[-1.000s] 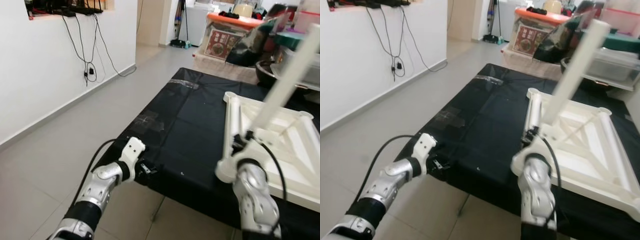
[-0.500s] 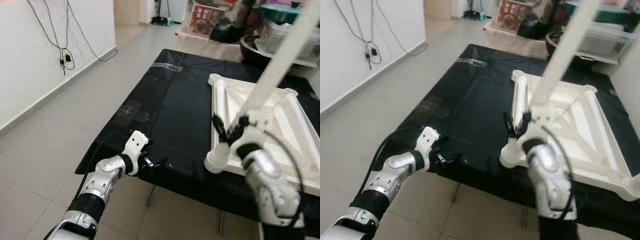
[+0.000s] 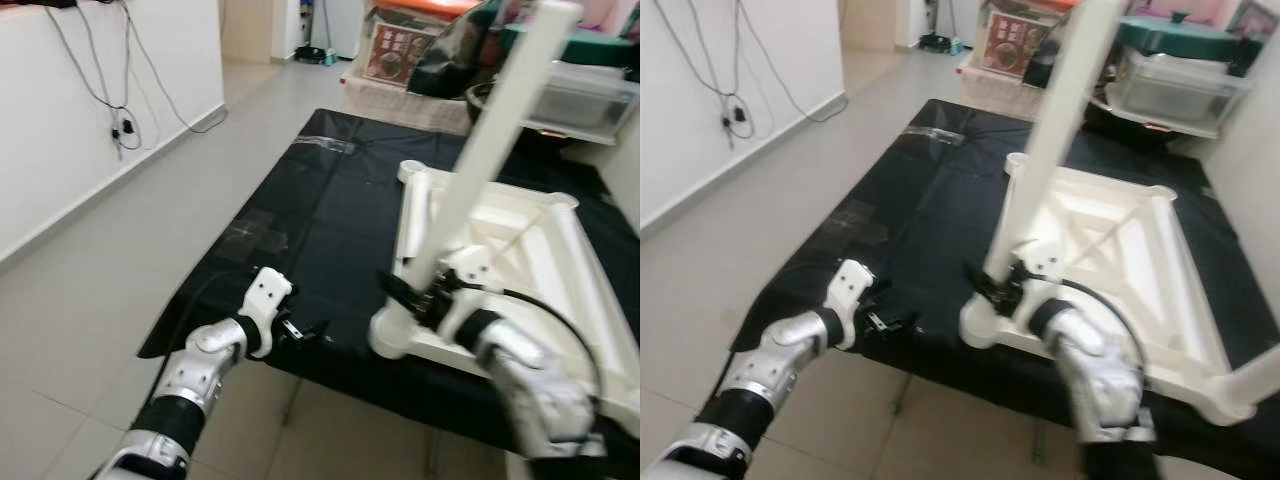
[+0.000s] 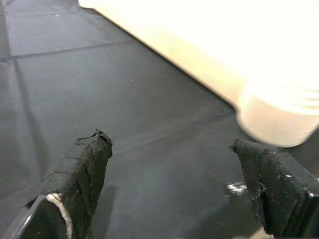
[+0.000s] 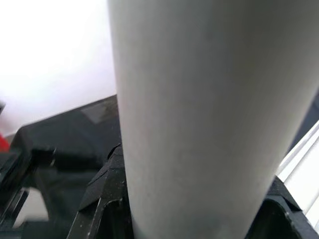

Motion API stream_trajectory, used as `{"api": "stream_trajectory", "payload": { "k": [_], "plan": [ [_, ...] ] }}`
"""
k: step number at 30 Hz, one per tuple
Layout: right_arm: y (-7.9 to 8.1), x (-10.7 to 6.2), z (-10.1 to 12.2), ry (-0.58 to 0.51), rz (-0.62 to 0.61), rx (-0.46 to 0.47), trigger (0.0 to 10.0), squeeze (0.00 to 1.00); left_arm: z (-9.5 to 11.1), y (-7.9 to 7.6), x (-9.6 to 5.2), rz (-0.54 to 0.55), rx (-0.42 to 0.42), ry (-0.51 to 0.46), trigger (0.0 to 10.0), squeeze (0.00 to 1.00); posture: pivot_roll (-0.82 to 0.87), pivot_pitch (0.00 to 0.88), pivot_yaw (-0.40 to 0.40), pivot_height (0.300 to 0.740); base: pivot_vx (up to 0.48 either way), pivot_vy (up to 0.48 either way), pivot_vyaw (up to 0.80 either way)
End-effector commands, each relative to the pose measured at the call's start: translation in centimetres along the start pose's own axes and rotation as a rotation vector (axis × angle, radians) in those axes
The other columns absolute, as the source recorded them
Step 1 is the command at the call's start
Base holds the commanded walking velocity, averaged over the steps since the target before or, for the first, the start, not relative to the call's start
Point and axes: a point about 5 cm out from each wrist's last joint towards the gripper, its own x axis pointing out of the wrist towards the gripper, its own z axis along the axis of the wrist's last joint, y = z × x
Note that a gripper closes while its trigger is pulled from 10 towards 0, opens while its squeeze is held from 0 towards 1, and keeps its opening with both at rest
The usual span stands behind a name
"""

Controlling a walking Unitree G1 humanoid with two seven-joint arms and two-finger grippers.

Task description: Building children table

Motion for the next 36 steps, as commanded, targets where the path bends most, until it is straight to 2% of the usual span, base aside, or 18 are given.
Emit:
{"api": "stream_trajectory", "payload": {
  "k": [1,3,5,8,9,12,13,17,18,22,23,25,26,27,30,34,35,36],
  "plan": [
    [-0.1,0.0,-2.1,0.097,-0.046,0.02,0.0,0.0,-0.6,-0.1,-0.2,-0.001,0.004,0.023,10.0,0.0,0.14,0.0,-0.136,0.74,0.0,0.0,0.0],
    [-1.6,-0.3,-3.3,0.122,-0.302,0.079,0.0,0.0,-0.7,-0.3,-0.2,-0.009,0.002,0.024,10.0,0.0,0.13,0.0,-0.128,0.74,0.0,0.0,0.0],
    [-1.6,-0.3,-3.3,0.122,-0.302,0.079,0.0,0.0,-0.7,-0.3,-0.2,-0.009,0.002,0.024,10.0,0.0,0.13,0.0,-0.128,0.74,0.0,0.0,0.0],
    [-4.2,-3.4,-5.5,0.209,-0.878,0.199,0.0,0.0,-0.7,-0.6,0.0,-0.02,0.0,0.025,10.0,0.0,0.13,0.0,-0.123,0.74,0.0,0.0,0.0],
    [-4.4,-4.3,-5.8,0.225,-0.986,0.221,0.0,0.0,-0.7,-0.6,0.0,-0.02,0.001,0.026,10.0,0.0,0.13,0.0,-0.121,0.74,0.0,0.0,0.0],
    [-4.0,-4.8,-5.7,0.216,-1.043,0.234,0.0,0.0,-0.7,-0.6,0.1,-0.021,0.001,0.026,10.0,0.0,0.13,0.0,-0.119,0.74,0.0,0.0,0.0],
    [-3.1,-4.3,-5.2,0.203,-0.991,0.218,10.0,0.0,-0.6,-0.5,0.1,-0.022,0.0,0.026,10.0,0.0,0.12,0.0,-0.105,0.74,0.0,0.0,0.0],
    [-1.0,-2.7,-3.4,0.092,-0.824,0.176,10.0,0.0,-0.9,-0.5,0.0,-0.036,0.007,0.042,10.0,0.0,0.11,0.0,-0.09,0.74,0.0,0.0,0.0],
    [-0.8,-2.3,-2.5,0.033,-0.763,0.176,10.0,1.0,-0.8,-0.6,0.1,-0.04,0.01,0.042,10.0,0.0,0.11,0.0,-0.092,0.74,0.0,0.0,0.0],
    [-0.7,-1.2,-0.2,-0.071,-0.582,0.194,10.0,1.0,-0.3,-0.4,0.4,-0.037,0.012,0.027,10.0,0.0,0.12,0.0,-0.098,0.74,0.0,0.0,0.0],
    [-0.7,-0.9,0.8,-0.101,-0.477,0.177,10.0,0.0,-0.2,-0.4,0.4,-0.034,0.012,0.026,10.0,0.0,0.13,0.0,-0.101,0.74,0.0,0.0,0.0],
    [-0.7,-0.8,1.4,-0.119,-0.408,0.163,10.0,0.0,-0.2,-0.3,0.4,-0.033,0.013,0.026,10.0,0.0,0.13,0.0,-0.101,0.74,0.0,0.0,0.0],
    [-0.4,-0.8,2.3,-0.147,-0.263,0.126,10.0,0.0,-0.2,-0.3,0.4,-0.031,0.013,0.026,10.0,0.0,0.13,0.0,-0.103,0.74,0.0,0.0,0.0],
    [-0.4,-0.8,2.3,-0.147,-0.263,0.126,10.0,0.0,-0.2,-0.3,0.4,-0.031,0.013,0.026,10.0,0.0,0.13,0.0,-0.103,0.74,0.0,0.0,0.0],
    [0.2,-1.4,2.7,-0.1,0.114,0.009,10.0,0.0,-0.2,-0.1,0.3,-0.024,0.015,0.026,10.0,0.0,0.14,0.0,-0.113,0.74,0.0,0.0,0.0],
    [0.3,-1.6,1.6,-0.043,0.224,-0.013,10.0,0.0,-0.3,-0.1,0.3,-0.019,0.016,0.025,10.0,0.0,0.14,0.0,-0.115,0.74,0.0,0.0,0.0],
    [0.4,-1.5,1.0,-0.018,0.26,-0.014,4.1,0.0,-0.3,0.0,0.3,-0.017,0.016,0.024,10.0,0.0,0.14,0.0,-0.115,0.74,0.0,0.0,0.0],
    [0.4,-1.5,1.0,-0.018,0.26,-0.014,4.1,0.0,-0.3,0.0,0.3,-0.017,0.016,0.024,10.0,0.0,0.14,0.0,-0.115,0.74,0.0,0.0,0.0]
  ]
}}
